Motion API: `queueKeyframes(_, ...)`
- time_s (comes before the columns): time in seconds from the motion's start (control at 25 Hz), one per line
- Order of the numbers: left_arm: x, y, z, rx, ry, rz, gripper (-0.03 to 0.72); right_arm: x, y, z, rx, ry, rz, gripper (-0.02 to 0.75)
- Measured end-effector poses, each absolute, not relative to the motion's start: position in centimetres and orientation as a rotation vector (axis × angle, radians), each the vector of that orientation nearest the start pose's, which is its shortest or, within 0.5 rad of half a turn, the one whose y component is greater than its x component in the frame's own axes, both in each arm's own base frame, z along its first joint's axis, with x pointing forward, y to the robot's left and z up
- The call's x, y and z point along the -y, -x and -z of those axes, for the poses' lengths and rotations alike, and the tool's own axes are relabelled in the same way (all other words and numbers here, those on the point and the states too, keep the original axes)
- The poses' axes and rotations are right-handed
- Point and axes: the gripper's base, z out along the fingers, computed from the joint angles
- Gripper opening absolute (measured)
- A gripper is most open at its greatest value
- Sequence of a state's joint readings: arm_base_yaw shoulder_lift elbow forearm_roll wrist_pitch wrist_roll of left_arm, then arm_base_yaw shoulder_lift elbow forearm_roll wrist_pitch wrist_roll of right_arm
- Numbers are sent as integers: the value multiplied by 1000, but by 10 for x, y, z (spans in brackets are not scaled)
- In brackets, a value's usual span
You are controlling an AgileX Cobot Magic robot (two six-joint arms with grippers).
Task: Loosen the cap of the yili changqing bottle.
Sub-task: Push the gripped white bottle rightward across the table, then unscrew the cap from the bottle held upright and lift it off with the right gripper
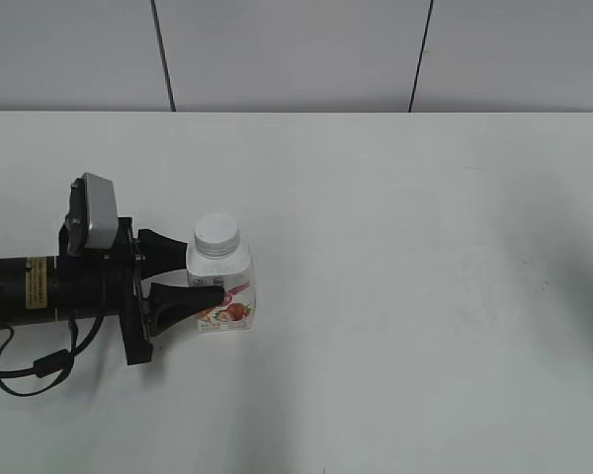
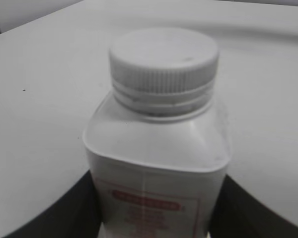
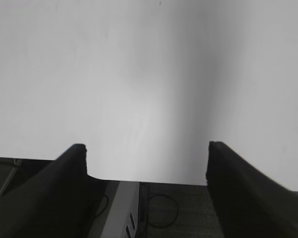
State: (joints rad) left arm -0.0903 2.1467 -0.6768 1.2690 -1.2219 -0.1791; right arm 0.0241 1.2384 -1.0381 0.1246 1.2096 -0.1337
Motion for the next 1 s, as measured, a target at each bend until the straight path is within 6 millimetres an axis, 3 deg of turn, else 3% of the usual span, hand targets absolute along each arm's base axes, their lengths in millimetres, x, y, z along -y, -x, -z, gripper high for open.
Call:
queueKeyframes(0.36, 107, -277, -71, -1553, -1190, 881, 376, -17, -280, -307, -2903, 181, -156, 486)
queueKeyframes(0.64, 107, -277, -71, -1552, -1190, 881, 376, -26, -305, -304, -2908, 185, -212, 479)
queueKeyframes(0.8, 107, -277, -71, -1552, -1190, 881, 376, -49, -313, -300, -2919, 218, -247, 479)
queueKeyframes(1.0, 107, -277, -71, -1552, -1190, 881, 376, -104, -321, -293, -2928, 388, -280, 479)
